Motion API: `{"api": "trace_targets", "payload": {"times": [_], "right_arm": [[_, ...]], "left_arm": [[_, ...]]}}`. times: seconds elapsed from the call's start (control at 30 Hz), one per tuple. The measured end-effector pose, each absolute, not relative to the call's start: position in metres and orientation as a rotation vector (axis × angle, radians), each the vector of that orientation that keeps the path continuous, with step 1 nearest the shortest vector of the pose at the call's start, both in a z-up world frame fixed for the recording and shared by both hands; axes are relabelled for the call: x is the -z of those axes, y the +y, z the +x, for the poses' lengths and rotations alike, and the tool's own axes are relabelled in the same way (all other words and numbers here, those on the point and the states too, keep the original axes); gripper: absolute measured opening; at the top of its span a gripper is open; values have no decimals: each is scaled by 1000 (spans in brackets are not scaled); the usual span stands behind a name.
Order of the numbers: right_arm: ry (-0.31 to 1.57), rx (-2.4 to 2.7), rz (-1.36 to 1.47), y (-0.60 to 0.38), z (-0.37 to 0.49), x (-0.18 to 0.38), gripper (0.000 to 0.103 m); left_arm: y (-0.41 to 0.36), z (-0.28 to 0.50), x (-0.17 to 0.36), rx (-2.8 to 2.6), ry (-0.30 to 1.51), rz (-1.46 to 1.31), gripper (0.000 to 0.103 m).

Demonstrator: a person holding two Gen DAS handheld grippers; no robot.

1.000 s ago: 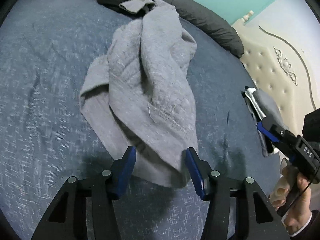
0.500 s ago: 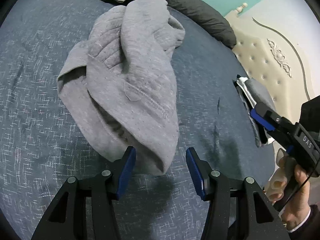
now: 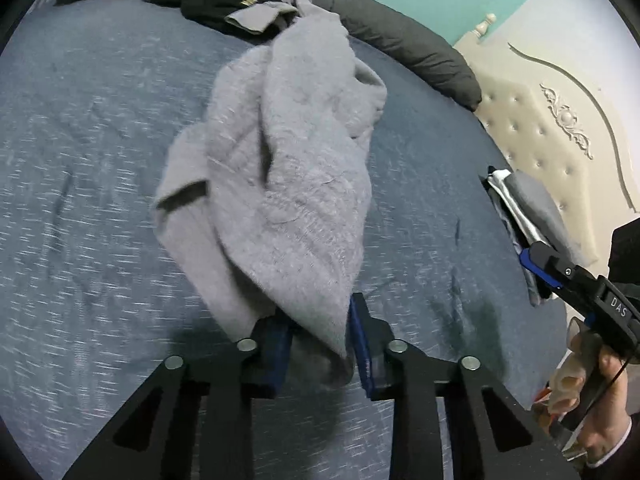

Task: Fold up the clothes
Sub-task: 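Lower the left tool onto the sweatshirt end and close on it, then grasp another sweatshirt edge with the right tool while the left tool holds its end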

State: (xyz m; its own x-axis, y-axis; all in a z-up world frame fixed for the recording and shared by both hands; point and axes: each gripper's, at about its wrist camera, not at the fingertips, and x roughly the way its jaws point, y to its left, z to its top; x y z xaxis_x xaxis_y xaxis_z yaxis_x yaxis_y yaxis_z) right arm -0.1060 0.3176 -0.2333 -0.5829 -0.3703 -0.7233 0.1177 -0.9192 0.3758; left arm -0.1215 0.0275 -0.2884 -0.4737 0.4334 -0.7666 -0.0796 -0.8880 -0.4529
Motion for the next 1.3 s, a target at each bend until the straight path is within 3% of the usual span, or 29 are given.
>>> {"api": "trace_targets", "payload": {"times": [0.17,0.43,0.63,0.8,0.9,1.17,1.3], "right_arm": [[-417,2531,1238,312,-102,227,51],[-404,2546,1198,309,-99,208,51],[-389,2543,1179,302,-99,198,51],[-387,2520,1219,292,-113,205,52],[-414,2484,1281,283,-132,220,64],[-503,2448,1335,270,-214,250,66],[-561,2437,1356,264,-263,263,72]], "left_arm": [[8,-116,263,-2478,-442,-1331,16],[-58,-99,186,-2617,-346,-1176,16],[-123,-79,156,-2737,-373,-1120,15],[-162,-72,161,-2783,-391,-1160,15],[-169,-74,172,-2783,-398,-1189,15],[-182,-88,200,-2752,-450,-1201,16],[-186,-99,214,-2729,-480,-1214,15]]}}
